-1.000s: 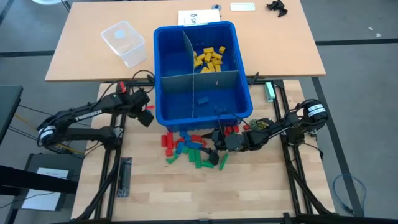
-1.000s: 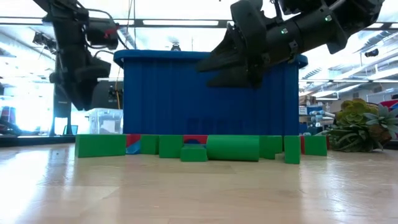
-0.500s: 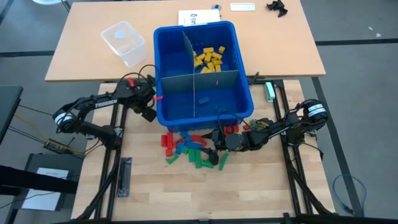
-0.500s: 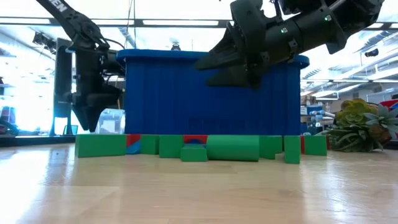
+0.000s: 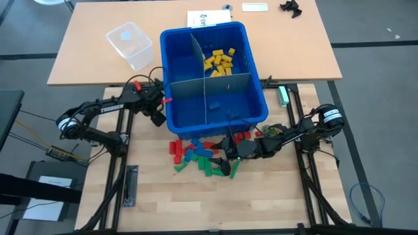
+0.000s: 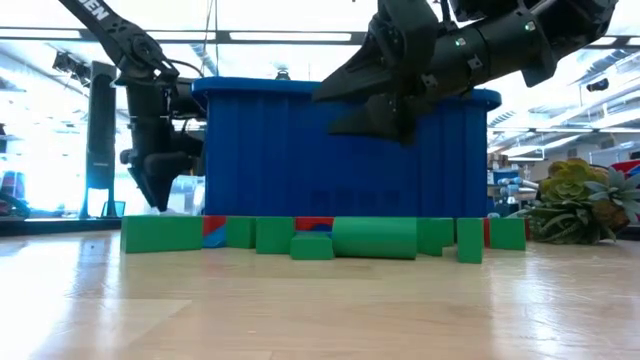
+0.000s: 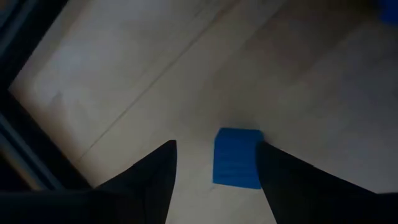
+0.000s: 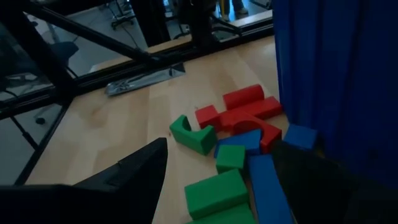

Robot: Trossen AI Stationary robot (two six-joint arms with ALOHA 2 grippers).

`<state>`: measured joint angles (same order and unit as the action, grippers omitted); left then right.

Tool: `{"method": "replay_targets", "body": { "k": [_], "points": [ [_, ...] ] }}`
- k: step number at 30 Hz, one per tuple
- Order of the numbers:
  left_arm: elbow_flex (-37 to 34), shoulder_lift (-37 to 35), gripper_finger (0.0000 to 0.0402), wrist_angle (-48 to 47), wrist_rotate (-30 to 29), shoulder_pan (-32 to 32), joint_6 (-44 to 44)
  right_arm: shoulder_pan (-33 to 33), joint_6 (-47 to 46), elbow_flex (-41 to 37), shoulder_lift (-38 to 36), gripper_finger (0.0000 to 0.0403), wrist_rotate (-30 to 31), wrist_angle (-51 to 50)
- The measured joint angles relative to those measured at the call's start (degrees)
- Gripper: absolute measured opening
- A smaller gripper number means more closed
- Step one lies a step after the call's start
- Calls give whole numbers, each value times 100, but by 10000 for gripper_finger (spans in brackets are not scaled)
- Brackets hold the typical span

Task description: Sort Items/Unsort Items

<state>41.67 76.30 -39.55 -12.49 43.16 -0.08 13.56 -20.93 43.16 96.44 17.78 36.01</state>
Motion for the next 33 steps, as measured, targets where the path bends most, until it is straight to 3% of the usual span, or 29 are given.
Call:
{"method": "replay_targets", "body": {
  "k": [13,18,24,33],
  "points": [
    [-144,728,215,391,750,262,389,31,11,0,0,291,-67,-22],
    [-142,755,205,413,768,262,437,31,13,0,0,291,-105,32],
    [-139,760,147,325,655,260,417,31,13,0,0,291,-107,28],
    [-136,-130,140,-137,377,247,212,31,11,2,0,291,-105,33]
  ]
}}
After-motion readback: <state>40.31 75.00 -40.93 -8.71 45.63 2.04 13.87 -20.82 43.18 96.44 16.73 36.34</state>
